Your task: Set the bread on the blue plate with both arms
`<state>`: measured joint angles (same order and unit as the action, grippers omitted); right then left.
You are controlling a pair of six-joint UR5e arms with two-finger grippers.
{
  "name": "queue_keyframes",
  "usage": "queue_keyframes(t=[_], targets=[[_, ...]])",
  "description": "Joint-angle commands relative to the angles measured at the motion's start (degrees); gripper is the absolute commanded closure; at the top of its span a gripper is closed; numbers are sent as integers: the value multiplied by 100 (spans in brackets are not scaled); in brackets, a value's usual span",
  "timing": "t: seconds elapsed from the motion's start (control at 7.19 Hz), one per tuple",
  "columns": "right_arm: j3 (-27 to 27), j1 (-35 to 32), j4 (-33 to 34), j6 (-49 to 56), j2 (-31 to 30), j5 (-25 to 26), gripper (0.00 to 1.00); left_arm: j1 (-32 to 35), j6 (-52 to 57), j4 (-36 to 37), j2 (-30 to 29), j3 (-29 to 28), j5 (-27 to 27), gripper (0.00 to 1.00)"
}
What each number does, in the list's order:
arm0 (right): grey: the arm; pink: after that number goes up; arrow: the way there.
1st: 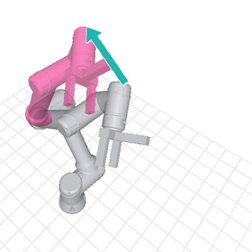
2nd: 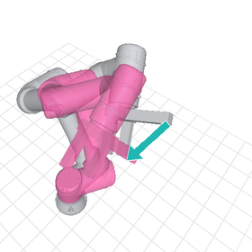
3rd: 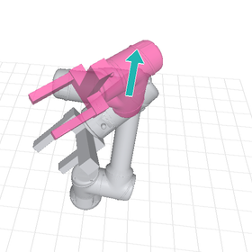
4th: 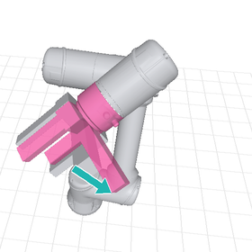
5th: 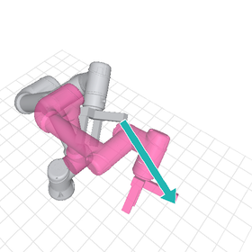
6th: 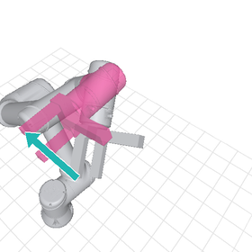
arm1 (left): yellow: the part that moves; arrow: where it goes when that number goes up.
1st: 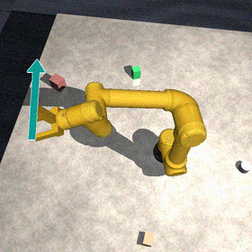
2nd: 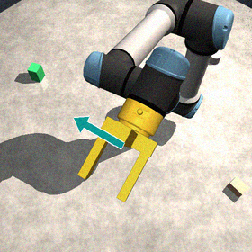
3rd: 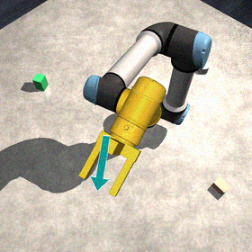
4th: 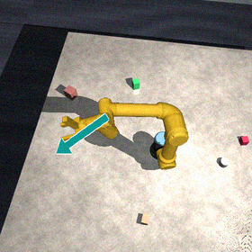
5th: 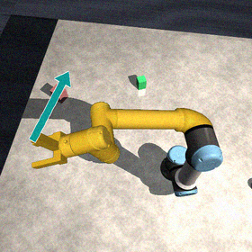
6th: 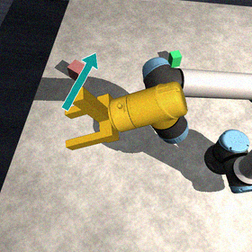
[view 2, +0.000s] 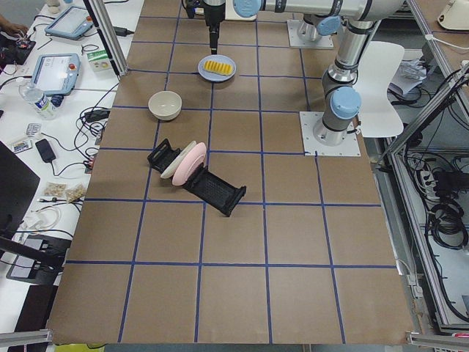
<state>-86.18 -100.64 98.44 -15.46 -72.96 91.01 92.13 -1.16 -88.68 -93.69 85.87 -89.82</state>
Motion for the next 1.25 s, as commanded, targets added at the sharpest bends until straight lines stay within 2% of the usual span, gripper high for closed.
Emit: queue_keyframes(t=[0.0, 0.28, 0.56, 0.83, 1.11], targets=[[109, 87, -603, 227, -584, -91, 0, -2, -7, 0, 0, 0, -18, 0], [22, 446, -1141, 482, -1069, -23, 0, 7, -15, 0, 0, 0, -1, 0], [-47, 895, -1493, 598, -1176, 3, 0, -11, -7, 0, 8, 0, -9, 0], [-215, 1176, -253, 701, -1256, -57, 0, -28, 2, 0, 17, 0, -18, 0], [-259, 1248, -247, 1112, -950, -83, 0, -20, -7, 0, 17, 0, 8, 0]])
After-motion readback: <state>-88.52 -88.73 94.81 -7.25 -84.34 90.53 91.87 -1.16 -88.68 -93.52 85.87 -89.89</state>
